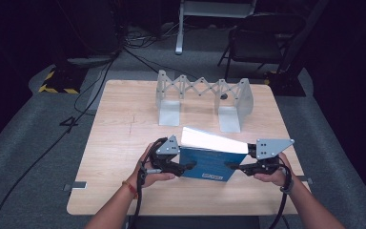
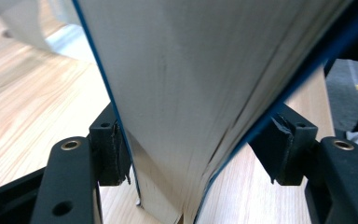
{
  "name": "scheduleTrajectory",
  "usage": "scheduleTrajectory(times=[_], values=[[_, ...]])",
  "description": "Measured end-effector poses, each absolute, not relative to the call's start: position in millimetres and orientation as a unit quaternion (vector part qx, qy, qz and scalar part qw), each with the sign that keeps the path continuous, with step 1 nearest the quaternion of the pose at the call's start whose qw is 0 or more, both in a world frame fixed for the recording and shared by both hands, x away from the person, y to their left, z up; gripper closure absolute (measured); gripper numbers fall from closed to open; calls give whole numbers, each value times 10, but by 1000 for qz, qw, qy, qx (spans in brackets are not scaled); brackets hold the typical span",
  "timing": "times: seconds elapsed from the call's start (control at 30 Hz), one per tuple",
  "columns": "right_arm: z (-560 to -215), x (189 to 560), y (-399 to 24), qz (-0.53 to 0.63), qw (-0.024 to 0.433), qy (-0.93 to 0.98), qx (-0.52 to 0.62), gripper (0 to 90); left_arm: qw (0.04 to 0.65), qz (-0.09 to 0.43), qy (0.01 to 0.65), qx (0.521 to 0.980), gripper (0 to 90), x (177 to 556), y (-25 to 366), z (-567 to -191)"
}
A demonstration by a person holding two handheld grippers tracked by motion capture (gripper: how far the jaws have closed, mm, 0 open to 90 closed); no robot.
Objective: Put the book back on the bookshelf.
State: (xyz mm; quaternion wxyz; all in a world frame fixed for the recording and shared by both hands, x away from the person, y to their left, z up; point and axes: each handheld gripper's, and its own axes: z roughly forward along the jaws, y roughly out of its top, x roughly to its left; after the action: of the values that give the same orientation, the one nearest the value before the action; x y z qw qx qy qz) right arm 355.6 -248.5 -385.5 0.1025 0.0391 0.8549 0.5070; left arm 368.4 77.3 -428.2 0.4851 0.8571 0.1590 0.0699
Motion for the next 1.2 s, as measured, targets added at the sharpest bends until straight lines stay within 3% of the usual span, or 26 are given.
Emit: scheduleTrajectory(times=[0.07, 0.37, 0.67, 0.93, 1.2], values=[[-3859, 3541, -2564, 508, 105, 854, 46, 606, 477, 80, 178, 857, 322, 3657, 734, -4305], [-3835, 3474, -2667, 500, 114, 857, 57, 597, 462, 102, 200, 858, 366, 3552, 794, -4443], [-3519, 3454, -2527, 488, 119, 862, 68, 542, 465, 116, 194, 856, 378, 3519, 718, -4432], [-3314, 3569, -2362, 463, 76, 880, 77, 506, 448, 109, 202, 864, 371, 3485, 799, -4491], [-3262, 3588, -2244, 449, 61, 888, 72, 484, 402, 126, 230, 877, 331, 3332, 1191, -4658]])
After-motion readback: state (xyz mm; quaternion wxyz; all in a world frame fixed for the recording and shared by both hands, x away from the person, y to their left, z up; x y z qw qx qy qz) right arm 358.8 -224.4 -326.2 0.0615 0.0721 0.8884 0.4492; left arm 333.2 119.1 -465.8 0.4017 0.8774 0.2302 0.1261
